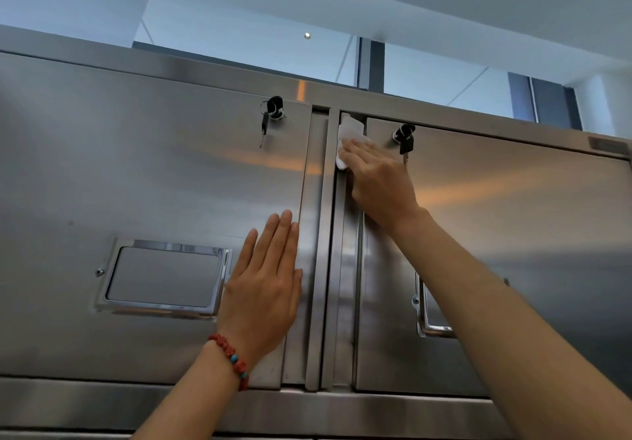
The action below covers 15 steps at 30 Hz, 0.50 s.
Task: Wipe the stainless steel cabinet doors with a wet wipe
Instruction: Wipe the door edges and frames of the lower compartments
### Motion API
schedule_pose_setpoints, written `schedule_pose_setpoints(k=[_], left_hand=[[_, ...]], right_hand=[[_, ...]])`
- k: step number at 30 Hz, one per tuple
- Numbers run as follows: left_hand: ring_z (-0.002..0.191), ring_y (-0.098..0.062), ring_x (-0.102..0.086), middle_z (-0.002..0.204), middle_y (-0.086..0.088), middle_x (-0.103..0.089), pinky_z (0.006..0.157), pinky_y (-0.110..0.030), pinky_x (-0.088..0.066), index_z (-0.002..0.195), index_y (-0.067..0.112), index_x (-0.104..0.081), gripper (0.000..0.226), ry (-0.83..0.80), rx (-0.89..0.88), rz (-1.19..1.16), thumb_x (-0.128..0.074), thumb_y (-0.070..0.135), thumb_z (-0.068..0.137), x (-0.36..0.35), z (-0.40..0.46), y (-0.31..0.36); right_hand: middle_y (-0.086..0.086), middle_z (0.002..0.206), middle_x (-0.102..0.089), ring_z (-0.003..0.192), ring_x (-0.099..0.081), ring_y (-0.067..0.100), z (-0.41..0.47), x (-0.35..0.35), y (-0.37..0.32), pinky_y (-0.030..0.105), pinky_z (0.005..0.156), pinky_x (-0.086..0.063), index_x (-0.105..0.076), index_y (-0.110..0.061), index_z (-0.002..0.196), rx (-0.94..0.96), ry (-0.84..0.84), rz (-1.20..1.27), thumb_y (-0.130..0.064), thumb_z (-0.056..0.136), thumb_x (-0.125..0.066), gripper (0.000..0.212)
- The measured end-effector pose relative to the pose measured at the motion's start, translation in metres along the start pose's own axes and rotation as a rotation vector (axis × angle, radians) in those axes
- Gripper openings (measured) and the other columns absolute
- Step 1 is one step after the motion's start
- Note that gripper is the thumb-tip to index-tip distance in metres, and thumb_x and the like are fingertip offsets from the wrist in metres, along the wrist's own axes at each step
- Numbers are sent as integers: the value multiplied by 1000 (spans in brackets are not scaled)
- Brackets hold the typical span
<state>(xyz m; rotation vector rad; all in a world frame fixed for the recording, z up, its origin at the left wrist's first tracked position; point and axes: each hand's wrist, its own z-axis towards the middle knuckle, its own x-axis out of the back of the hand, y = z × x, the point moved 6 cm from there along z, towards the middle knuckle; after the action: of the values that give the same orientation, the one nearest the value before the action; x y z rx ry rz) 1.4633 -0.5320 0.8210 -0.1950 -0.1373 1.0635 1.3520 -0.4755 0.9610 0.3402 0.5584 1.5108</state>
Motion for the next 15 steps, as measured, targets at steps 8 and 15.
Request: schedule_pose_setpoints(k=[8, 15], left_hand=[[137, -33, -28, 147, -20, -30, 112, -42, -17, 138, -2, -36, 54, -3, 4, -14, -26, 28, 95, 2, 0, 1], [134, -35, -32, 145, -22, -33, 107, -53, -31, 137, -4, -38, 54, 0, -5, -8, -27, 27, 94, 2, 1, 1]], right_hand=[[24, 107, -67, 100, -65, 36, -26, 4, -14, 45, 91, -49, -69, 9, 101, 10, 19, 9, 18, 66, -68, 37], [25, 108, -66, 100, -65, 36, -52, 8, -29, 48, 89, -52, -68, 9, 102, 34, 2, 24, 17, 67, -69, 35]])
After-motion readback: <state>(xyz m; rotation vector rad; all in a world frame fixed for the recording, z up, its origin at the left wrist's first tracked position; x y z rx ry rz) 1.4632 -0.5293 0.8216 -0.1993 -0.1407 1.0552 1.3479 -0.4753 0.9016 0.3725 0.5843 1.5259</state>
